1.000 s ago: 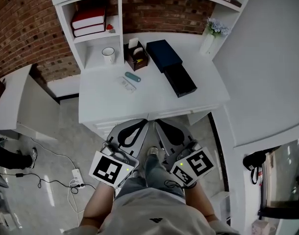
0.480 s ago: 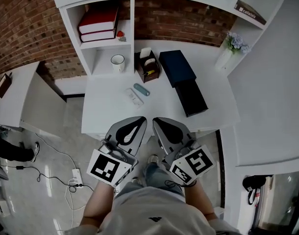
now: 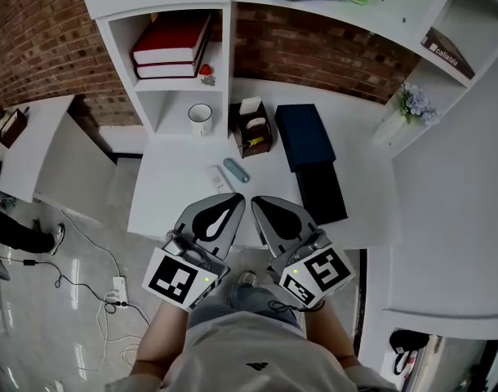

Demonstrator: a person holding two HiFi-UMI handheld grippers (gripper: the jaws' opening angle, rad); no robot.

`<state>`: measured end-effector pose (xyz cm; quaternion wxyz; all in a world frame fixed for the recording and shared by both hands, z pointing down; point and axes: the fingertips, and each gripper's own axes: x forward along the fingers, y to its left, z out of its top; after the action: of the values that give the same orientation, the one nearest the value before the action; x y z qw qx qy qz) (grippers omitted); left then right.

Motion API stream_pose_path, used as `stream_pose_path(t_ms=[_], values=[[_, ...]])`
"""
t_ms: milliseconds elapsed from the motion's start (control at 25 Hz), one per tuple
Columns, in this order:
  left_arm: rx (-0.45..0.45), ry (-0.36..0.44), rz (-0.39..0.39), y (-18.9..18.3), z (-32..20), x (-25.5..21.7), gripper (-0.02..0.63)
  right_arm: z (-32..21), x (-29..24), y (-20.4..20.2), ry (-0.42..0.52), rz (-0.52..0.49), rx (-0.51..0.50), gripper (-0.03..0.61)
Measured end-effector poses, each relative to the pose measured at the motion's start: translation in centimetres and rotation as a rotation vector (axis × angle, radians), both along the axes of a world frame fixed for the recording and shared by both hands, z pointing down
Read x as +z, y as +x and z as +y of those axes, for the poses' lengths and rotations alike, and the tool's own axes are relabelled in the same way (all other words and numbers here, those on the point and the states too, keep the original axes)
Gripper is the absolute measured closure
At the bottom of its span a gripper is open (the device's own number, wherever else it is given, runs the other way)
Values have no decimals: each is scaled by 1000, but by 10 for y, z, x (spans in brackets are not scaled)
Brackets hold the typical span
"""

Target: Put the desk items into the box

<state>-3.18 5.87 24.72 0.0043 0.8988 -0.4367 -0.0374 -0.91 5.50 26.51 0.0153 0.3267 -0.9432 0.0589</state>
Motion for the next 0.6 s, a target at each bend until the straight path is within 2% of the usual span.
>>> stream_pose_path(t_ms=[400, 600], values=[[-44, -17, -11, -14, -38, 11, 603, -44, 21, -10, -31, -2, -30, 569], [18, -25, 1, -31, -68, 20, 603, -69, 33, -25, -47, 27, 28, 568]])
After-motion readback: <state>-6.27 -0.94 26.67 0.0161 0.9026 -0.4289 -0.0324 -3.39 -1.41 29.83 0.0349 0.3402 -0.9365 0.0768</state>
